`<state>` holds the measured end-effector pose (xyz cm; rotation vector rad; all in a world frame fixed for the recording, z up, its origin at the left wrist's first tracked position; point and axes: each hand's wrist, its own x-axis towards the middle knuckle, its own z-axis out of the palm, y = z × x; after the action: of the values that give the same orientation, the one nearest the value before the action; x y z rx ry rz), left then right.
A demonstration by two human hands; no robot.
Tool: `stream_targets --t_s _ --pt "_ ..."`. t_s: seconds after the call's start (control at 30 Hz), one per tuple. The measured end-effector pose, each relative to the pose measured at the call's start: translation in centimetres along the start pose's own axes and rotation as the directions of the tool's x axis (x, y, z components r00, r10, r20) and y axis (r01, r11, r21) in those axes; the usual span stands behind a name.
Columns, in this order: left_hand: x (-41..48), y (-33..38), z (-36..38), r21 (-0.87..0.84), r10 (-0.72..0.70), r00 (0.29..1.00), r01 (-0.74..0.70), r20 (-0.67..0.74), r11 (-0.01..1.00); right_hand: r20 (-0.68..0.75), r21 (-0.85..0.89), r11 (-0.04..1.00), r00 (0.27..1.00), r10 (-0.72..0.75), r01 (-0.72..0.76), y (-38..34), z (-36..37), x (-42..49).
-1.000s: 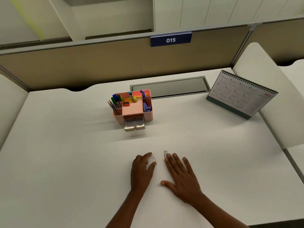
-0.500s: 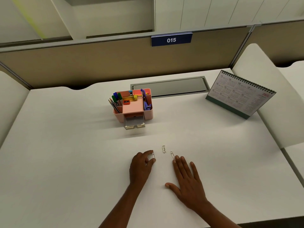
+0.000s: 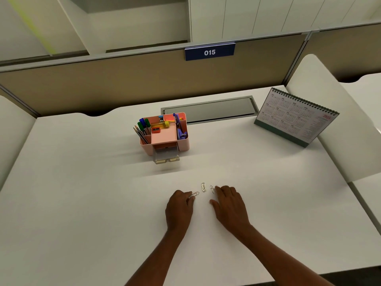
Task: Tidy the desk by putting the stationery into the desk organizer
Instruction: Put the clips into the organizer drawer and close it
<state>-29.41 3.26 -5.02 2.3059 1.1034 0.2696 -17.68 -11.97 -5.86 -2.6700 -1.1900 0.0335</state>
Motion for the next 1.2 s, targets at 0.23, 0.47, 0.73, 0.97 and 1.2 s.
stream_targets --t_s 0.23,0.47,0.73,0.97,1.2 --pt "0.9 1.2 -0.2 0.1 -0.029 0.999 0.025 0.044 0.995 0.027 -0.011 0.999 0.999 0.038 -0.038 -0.9 -0.2 2.3" --pt "2.2 2.1 -0.8 0.159 -0.032 0.995 0.017 0.09 0.987 0.124 -0.131 0.991 0.992 0.008 0.008 -2.1 -1.6 3.2" --pt "1.3 2.9 -0.5 0.291 0.127 0.979 -0.169 0.159 0.942 0.211 -0.225 0.97 0.976 -0.047 0.096 -2.1 -1.7 3.9" --pt "2.3 3.0 0.9 0.417 0.186 0.958 -0.263 0.217 0.87 0.276 -0.219 0.967 0.959 -0.063 0.127 -2.0 -1.9 3.8" --pt "3.1 2.6 0.4 0.481 0.269 0.925 -0.37 0.268 0.795 0.298 -0.269 0.94 0.946 -0.126 0.21 -2.2 -2.3 4.5"
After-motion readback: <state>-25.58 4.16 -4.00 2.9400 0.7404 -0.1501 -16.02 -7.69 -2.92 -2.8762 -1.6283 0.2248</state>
